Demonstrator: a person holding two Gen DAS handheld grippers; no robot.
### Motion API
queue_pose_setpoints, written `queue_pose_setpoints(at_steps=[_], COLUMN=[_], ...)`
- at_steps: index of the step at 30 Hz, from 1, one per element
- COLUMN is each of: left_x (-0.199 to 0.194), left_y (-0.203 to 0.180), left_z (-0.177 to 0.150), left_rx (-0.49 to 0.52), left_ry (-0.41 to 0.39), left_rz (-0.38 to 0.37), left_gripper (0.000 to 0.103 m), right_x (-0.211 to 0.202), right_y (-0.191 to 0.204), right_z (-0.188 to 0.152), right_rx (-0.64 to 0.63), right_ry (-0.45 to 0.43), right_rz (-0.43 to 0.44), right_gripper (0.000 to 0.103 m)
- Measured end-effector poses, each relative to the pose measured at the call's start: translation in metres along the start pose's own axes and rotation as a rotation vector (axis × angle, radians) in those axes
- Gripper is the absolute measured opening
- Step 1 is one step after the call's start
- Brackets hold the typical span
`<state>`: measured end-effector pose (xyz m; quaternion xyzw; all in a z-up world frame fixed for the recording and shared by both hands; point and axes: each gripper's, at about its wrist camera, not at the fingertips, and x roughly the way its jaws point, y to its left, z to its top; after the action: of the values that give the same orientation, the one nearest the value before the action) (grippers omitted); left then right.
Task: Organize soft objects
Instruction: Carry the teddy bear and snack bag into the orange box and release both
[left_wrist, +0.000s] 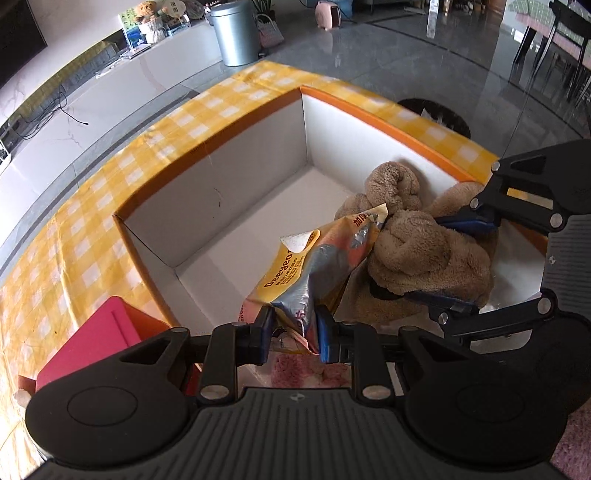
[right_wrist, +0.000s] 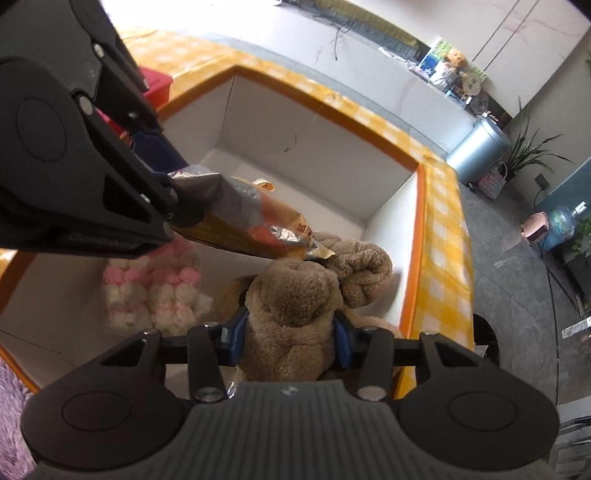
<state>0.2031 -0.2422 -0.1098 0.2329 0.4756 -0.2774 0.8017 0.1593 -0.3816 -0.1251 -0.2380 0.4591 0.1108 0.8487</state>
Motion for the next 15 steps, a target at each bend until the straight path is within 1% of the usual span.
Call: queue_pose_setpoints(at_steps=[8,14,15], left_x=[0.014,0.014,0.012], left_y=[-0.002,-0.001,-0.001], left_z=[-0.001,0.000,0.000], left_rx=[0.004,-0.009,-0.007], left_ry=[0.043,0.041,0.035], left_rz=[0.014,0.014,0.016], left_gripper=[0.027,0.030,0.030], right_x=[0.012,0.009,0.009], right_y=[0.001,0.006,0.006], right_z=[0.006,0.007,0.008], right_rx=[-0.011,-0.039,-0.039], right_ry=[0.044,0.052,0.054], right_rz=[0.029,0.006,-0.002], right_gripper=[0.052,0.055,0.058])
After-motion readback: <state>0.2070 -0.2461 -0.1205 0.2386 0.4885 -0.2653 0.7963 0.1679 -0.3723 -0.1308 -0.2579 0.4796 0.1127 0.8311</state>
